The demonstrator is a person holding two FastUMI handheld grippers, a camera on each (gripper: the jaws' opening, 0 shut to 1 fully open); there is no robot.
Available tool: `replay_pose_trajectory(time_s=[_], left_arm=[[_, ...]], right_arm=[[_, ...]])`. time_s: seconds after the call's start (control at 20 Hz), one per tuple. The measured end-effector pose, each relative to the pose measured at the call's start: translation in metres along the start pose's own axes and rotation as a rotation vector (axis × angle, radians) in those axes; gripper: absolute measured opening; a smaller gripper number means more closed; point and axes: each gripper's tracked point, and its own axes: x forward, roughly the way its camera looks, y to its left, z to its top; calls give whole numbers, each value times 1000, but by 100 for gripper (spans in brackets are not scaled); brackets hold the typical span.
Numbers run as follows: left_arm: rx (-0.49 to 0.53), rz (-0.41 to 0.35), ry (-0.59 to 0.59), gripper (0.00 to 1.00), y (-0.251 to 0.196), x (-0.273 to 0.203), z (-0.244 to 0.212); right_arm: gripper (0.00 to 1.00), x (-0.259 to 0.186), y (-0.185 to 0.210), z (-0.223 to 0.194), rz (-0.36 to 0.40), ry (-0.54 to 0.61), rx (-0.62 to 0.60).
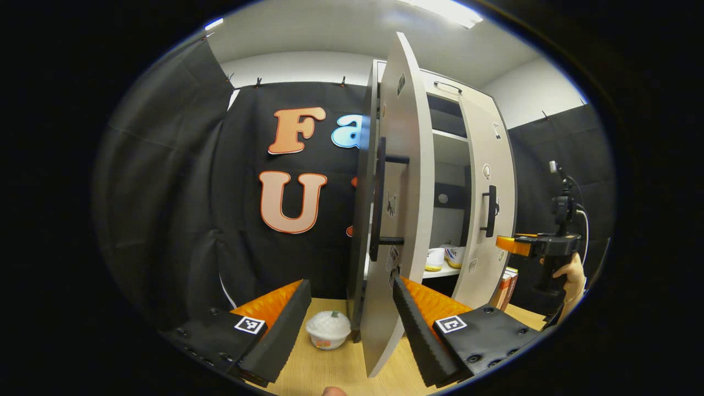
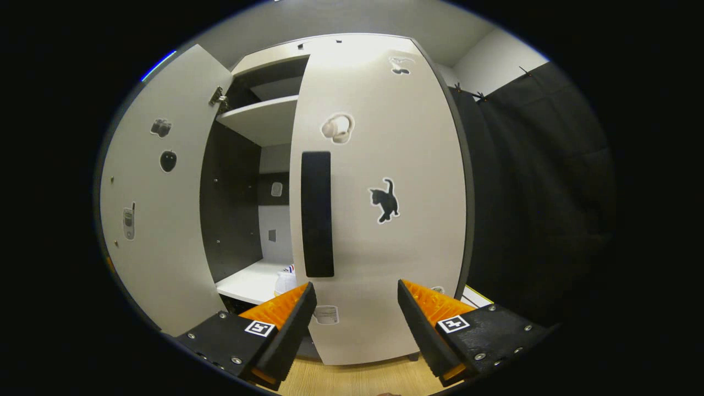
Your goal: Grab one shoe with the right hand and put it into the shoe cabinet, grab the other shoe with the left hand and put it into the shoe cabinet; then close the right door with the right hand and the left door with the left hand.
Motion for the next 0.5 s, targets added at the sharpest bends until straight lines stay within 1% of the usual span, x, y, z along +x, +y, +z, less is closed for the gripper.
replay_pose_trajectory(time_s=[0.1, 0.2, 0.25, 0.3, 0.35, 0.4, 0.5], left_arm=[[11, -6, 2, 97, -4, 5, 2], [26, 20, -2, 96, -1, 10, 5], [13, 21, 3, 96, -2, 11, 4], [0, 14, 11, 93, -6, 13, 3], [-1, 2, 19, 92, -12, 14, 3], [3, -11, 22, 95, -19, 15, 3], [9, -42, 30, 96, -37, 17, 1]], right_arm=[[92, -22, -4, 21, 9, -42, -12], [92, -44, -7, 37, 13, -79, -19], [92, -54, -7, 44, 21, -95, -19], [92, -64, -6, 50, 35, -110, -21], [92, -73, -5, 56, 46, -125, -22], [92, -82, -5, 61, 50, -142, -22], [92, -97, -5, 71, 60, -177, -23]])
